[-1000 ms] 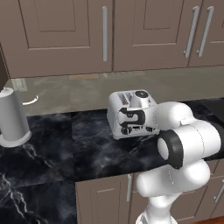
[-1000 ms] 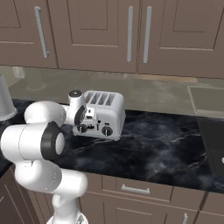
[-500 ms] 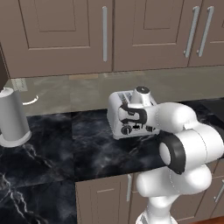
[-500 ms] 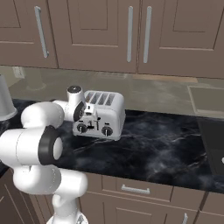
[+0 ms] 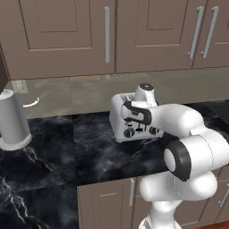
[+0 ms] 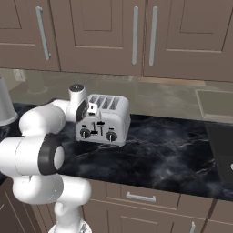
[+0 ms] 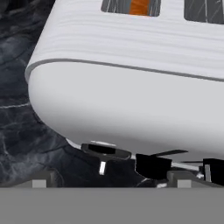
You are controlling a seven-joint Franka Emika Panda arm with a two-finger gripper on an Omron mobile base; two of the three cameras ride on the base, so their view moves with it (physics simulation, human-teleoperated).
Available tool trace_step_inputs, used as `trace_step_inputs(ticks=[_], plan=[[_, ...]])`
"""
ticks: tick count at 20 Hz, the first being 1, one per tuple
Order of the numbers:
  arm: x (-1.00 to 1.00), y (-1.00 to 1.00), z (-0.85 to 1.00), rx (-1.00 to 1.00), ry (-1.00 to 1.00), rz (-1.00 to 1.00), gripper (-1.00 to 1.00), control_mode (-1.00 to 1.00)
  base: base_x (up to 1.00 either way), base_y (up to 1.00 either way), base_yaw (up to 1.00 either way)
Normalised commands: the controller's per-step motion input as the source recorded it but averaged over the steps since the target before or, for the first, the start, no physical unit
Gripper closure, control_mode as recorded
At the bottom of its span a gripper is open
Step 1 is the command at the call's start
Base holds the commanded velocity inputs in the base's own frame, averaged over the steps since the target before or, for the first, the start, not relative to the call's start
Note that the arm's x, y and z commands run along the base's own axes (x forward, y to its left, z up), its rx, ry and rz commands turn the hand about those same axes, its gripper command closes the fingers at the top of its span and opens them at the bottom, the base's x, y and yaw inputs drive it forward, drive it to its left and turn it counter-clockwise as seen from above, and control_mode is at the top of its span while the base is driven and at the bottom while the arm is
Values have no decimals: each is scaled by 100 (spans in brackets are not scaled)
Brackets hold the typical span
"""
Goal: Start the toaster. Once the lever pops up, take the bread to the plate on the dining counter.
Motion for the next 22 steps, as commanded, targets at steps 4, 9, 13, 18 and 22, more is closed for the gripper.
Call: trace_step_inputs(ticks=[4,9,13,18,22], plan=[[0,0,30,0,-1,0,-100,-100,0,0,0],[0,0,37,0,-1,0,-100,-100,0,0,0],[0,0,31,0,0,-1,-100,-100,0,0,0],[0,0,25,0,-2,-3,-100,-100,0,0,0],[5,1,19,0,-3,-4,-100,-100,0,0,0]])
